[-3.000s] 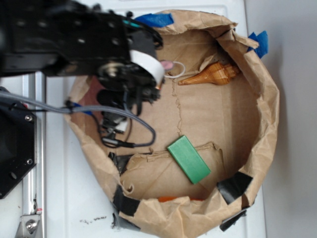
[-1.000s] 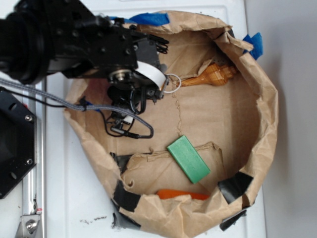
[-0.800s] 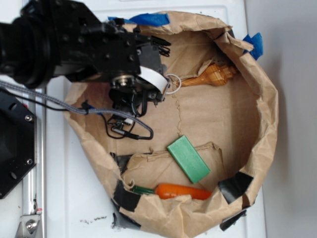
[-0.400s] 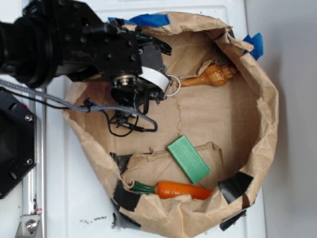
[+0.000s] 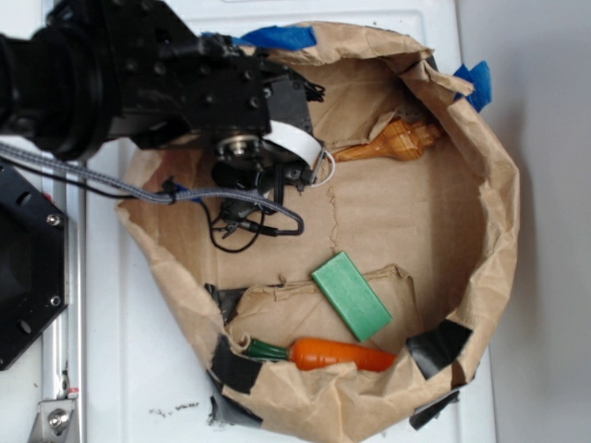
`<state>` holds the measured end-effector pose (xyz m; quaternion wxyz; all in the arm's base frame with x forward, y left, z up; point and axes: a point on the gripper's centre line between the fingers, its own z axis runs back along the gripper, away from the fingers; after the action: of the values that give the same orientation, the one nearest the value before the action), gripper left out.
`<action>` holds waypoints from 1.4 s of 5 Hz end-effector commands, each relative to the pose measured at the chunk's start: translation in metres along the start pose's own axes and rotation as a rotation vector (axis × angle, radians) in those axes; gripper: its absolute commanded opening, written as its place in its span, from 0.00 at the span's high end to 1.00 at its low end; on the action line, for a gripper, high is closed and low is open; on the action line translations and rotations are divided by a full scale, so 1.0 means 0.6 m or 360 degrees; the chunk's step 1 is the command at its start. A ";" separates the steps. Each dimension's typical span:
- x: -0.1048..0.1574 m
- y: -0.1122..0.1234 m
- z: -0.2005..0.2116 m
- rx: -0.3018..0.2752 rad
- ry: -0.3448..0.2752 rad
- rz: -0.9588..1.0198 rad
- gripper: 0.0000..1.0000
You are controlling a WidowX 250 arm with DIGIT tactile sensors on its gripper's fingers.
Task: Grab the gray animal.
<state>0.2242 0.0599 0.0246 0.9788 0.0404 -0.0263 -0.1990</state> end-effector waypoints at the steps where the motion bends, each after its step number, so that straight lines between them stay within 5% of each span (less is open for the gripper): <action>1: -0.033 -0.013 0.037 -0.0015 -0.0050 0.0057 0.58; 2: -0.024 0.024 0.069 -0.0004 -0.0091 0.0086 0.00; 5: -0.010 0.076 0.089 0.0044 -0.0094 0.0163 0.00; 7: -0.015 0.058 0.047 -0.0006 -0.0046 0.0086 0.00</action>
<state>0.2264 0.0916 0.0464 0.9841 0.0264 -0.0262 -0.1735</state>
